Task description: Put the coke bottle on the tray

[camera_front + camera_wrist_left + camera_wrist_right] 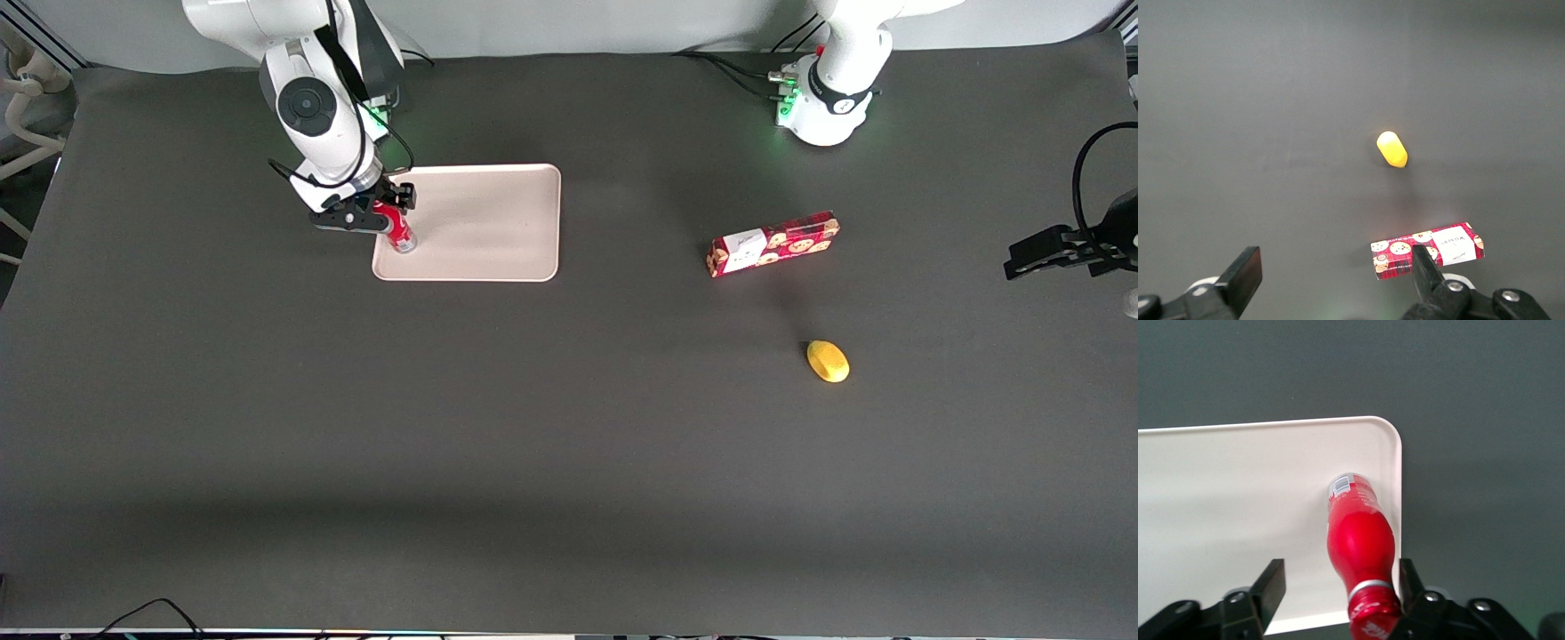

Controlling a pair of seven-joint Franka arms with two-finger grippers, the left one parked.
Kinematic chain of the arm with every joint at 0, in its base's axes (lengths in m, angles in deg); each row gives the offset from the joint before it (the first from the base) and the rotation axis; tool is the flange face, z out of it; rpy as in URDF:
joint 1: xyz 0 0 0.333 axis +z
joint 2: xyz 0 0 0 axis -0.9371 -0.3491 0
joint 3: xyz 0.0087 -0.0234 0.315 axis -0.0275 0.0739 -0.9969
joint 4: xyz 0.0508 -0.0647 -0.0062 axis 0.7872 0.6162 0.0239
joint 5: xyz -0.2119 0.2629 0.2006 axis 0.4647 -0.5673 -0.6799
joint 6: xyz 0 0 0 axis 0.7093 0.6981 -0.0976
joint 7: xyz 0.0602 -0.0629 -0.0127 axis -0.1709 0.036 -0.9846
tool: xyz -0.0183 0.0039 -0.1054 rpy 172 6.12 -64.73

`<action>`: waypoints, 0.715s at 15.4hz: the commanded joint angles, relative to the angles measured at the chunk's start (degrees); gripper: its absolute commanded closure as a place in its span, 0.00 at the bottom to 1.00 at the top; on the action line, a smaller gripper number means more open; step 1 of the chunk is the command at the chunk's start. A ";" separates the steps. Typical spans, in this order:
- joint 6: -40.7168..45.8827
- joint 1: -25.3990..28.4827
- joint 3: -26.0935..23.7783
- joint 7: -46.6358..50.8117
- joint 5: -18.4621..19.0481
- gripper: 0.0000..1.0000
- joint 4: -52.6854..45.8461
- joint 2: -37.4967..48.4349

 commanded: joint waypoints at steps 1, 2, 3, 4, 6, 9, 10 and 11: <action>0.18 0.02 0.31 -0.24 0.57 0.00 -1.83 1.70; 1.05 -0.25 1.10 -0.24 2.41 0.00 -3.49 1.70; 2.37 -0.60 1.89 -0.32 3.91 0.00 -5.42 1.52; 3.51 -0.86 3.72 -0.41 4.62 0.00 -7.62 1.26; 4.40 -1.30 7.42 -0.50 6.63 0.00 -12.63 0.91; 8.77 -2.97 12.95 -4.95 9.98 0.00 -24.12 -3.20; 11.93 -3.58 14.71 -8.55 10.07 0.00 -28.86 -5.40; 14.92 -4.63 16.12 -12.41 9.99 0.00 -33.61 -7.77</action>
